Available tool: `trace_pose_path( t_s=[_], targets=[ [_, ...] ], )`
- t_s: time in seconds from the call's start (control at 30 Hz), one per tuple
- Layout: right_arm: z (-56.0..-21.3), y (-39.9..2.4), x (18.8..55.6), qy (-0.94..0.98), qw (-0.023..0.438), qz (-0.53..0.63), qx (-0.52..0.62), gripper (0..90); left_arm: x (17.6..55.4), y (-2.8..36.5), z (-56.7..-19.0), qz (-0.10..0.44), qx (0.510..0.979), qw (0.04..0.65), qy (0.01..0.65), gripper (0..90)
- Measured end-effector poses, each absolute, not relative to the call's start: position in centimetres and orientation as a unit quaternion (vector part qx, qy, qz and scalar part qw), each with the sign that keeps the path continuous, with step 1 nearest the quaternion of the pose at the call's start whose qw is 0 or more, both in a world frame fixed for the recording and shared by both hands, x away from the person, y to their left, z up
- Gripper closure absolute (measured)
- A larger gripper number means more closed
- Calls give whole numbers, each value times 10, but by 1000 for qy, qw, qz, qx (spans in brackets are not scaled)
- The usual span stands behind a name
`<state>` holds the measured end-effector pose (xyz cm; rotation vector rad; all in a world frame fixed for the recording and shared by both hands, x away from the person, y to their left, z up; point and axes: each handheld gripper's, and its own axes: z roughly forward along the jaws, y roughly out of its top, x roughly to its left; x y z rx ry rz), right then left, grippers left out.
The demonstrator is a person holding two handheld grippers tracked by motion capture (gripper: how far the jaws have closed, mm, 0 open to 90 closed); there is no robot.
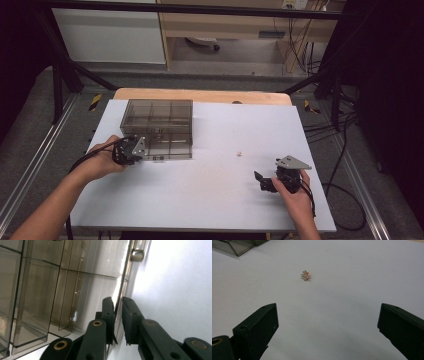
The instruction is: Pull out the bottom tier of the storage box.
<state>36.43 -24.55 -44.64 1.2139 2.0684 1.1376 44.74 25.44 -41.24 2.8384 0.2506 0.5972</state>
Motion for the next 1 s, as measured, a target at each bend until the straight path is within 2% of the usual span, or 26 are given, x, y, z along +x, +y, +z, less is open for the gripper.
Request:
trace_pose_path(
  t_s=[0.57,1.0],
  targets=[
    [-447,-245,365,760,238,414,441,38,444,253,-410,207,972,98,58,825],
    [-449,-244,365,763,232,410,442,38,445,253,-406,183,977,94,49,844]
  ],
)
